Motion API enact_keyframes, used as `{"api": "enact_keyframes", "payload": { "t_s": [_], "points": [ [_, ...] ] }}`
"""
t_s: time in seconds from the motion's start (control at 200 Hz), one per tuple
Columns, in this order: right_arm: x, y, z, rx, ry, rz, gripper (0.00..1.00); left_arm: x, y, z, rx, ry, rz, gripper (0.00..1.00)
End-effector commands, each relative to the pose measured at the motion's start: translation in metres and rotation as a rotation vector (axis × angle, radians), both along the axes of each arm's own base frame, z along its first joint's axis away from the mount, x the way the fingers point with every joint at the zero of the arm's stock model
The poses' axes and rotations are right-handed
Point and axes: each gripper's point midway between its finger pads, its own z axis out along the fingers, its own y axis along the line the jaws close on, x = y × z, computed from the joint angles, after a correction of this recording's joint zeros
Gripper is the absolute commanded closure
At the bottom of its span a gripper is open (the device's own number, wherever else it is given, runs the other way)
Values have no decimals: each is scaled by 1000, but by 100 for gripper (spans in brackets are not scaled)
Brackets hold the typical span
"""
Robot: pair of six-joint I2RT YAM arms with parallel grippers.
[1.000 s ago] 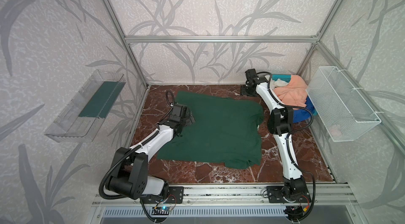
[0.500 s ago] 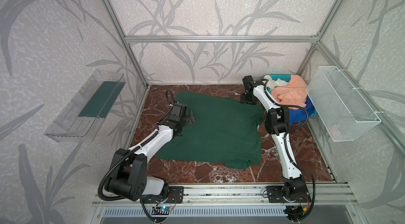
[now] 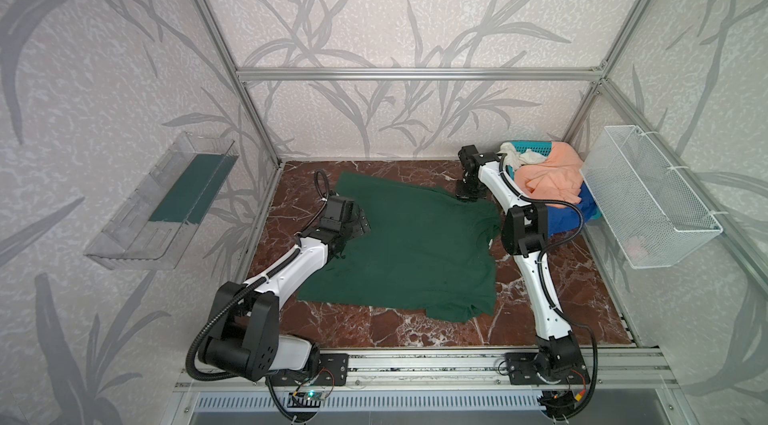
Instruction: Fold and stack the t-shirts
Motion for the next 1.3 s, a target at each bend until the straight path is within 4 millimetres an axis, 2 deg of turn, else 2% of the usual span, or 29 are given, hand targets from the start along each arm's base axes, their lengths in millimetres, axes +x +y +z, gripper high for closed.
{"api": "enact_keyframes", "payload": {
  "t_s": [0.0,0.15,0.365,0.545,0.755,0.88,1.025,1.185,1.295],
  "points": [
    [8,5,38,18,-74,30,100,-3,7,2,21,-9,9,5],
    [18,19,58,79,-134,97,100,-2,11,1,22,-7,19,5],
    [27,20,80,70,-211,113,100,-1,13,-3,14,5,26,5],
    [34,24,96,8,-288,142,100,-1,16,-6,17,14,35,5],
    [38,35,127,-83,-394,178,100,-1,22,-9,20,22,54,5],
    [31,40,136,-86,-402,192,100,-1,27,-11,22,26,72,5],
    [13,38,138,-96,-370,172,100,-2,35,-14,36,40,104,5],
    [-11,39,132,-102,-384,155,100,-4,41,-19,48,51,125,5],
    [-33,37,117,-110,-381,119,100,-2,41,-22,39,57,127,5]
  ]
}}
